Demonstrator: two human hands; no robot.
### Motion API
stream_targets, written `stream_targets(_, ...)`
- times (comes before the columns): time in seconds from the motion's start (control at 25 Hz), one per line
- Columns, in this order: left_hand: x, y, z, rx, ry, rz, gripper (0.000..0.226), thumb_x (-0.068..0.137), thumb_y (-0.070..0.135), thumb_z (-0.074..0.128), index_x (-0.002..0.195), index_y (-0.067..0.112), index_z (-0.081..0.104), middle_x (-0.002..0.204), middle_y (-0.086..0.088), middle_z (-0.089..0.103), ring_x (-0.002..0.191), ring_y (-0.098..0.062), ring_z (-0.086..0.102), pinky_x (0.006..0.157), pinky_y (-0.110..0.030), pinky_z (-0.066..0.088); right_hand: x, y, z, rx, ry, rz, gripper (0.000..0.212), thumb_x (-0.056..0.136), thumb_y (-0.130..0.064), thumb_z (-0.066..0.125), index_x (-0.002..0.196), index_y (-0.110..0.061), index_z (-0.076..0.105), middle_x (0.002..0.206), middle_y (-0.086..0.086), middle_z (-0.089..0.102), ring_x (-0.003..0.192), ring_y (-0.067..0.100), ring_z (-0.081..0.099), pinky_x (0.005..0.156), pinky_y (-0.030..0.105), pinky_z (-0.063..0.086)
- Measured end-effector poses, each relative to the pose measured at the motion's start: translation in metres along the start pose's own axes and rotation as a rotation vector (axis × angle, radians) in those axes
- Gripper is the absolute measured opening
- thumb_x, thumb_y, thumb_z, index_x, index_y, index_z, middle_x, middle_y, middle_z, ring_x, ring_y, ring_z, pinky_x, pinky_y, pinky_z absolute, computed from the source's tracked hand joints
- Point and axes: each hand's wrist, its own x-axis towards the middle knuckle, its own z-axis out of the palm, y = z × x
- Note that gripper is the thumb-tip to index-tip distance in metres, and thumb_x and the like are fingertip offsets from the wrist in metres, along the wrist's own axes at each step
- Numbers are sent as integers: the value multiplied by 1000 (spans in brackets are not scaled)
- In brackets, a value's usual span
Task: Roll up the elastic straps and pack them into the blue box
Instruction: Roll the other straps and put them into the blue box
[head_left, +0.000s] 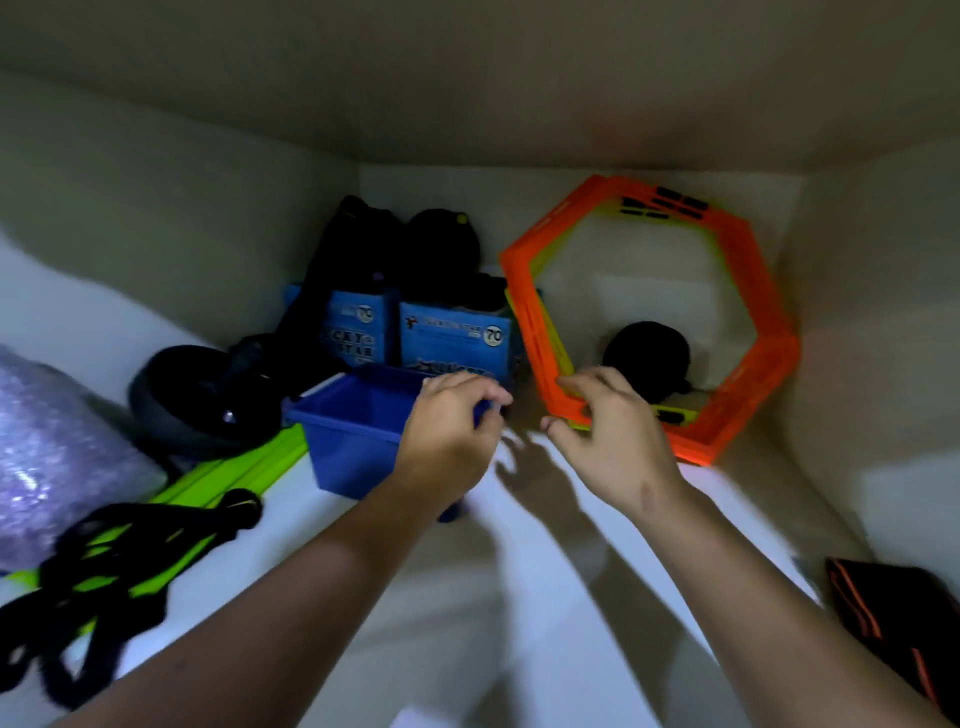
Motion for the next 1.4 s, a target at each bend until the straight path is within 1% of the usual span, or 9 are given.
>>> stream_targets(0.16, 4, -66, -49, 91, -54, -137, 35, 85, 24, 49, 110, 24, 73, 118, 1, 70, 116, -22, 56, 108, -41, 42, 6, -38, 48, 21, -97, -37, 52, 84, -36, 68, 134, -20, 62, 136, -3, 59, 111, 21, 65, 91, 25, 46)
stream_targets(0.28, 9, -114, -77, 157, -75, -181, 44, 77, 23, 44, 109, 19, 75, 116, -3, 73, 110, -27, 63, 104, -42, 46, 8, -59, 82, 63, -182, -19, 55, 85, -37, 67, 138, -23, 59, 136, -3, 62, 120, 19, 61, 100, 28, 47)
stream_targets(0.4, 9, -150, -91, 263, -77, -208, 45, 77, 24, 42, 107, 20, 75, 118, 0, 73, 114, -26, 61, 113, -46, 36, 11, -70, 104, 38, -238, 9, 54, 89, -36, 66, 141, -25, 56, 139, -2, 62, 123, 20, 60, 103, 31, 48)
stream_targets(0.48, 8, -169, -90, 273, -47, -176, 38, 80, 23, 46, 101, 18, 77, 111, -2, 76, 108, -27, 64, 113, -45, 37, 13, -71, 112, -1, -244, 31, 45, 90, -37, 65, 134, -25, 62, 131, -1, 66, 116, 22, 64, 97, 34, 51)
stream_targets(0.64, 7, -195, -85, 218, -4, -58, 23, 87, 22, 57, 98, 17, 77, 103, -1, 77, 103, -25, 65, 102, -35, 42, 14, -64, 119, -9, -217, 84, 21, 91, -37, 64, 104, -24, 73, 103, -6, 70, 95, 17, 66, 82, 34, 53)
stream_targets(0.8, 5, -182, -72, 190, 0, -20, 18, 90, 10, 66, 102, 16, 78, 105, -3, 76, 105, -27, 60, 88, -16, 29, 6, -51, 109, -37, -164, 85, 19, 92, -35, 64, 104, -23, 74, 102, -7, 69, 91, 15, 64, 80, 34, 54)
stream_targets(0.88, 2, -171, -62, 166, -8, 0, 21, 88, 5, 67, 102, 15, 79, 104, -4, 77, 103, -30, 62, 84, -13, 27, -2, -41, 98, -70, -137, 75, 19, 93, -33, 64, 104, -24, 74, 101, -8, 69, 89, 14, 63, 78, 34, 54)
stream_targets(1.28, -53, -64, -21, 55, -59, 15, 30, 95, 8, 57, 111, 24, 76, 110, 7, 75, 112, -17, 57, 88, -12, 31, -79, 20, 1, -60, -77, 114, 10, 90, -28, 67, 96, -32, 74, 91, -20, 65, 77, 0, 60, 72, 29, 52)
stream_targets(1.4, -78, -39, -15, 51, -62, 52, 29, 96, 9, 58, 110, 25, 76, 108, 9, 74, 109, -14, 57, 89, -13, 34, -108, 31, -26, -23, -59, 113, 11, 88, -24, 71, 95, -33, 74, 93, -23, 66, 76, 5, 63, 68, 22, 49)
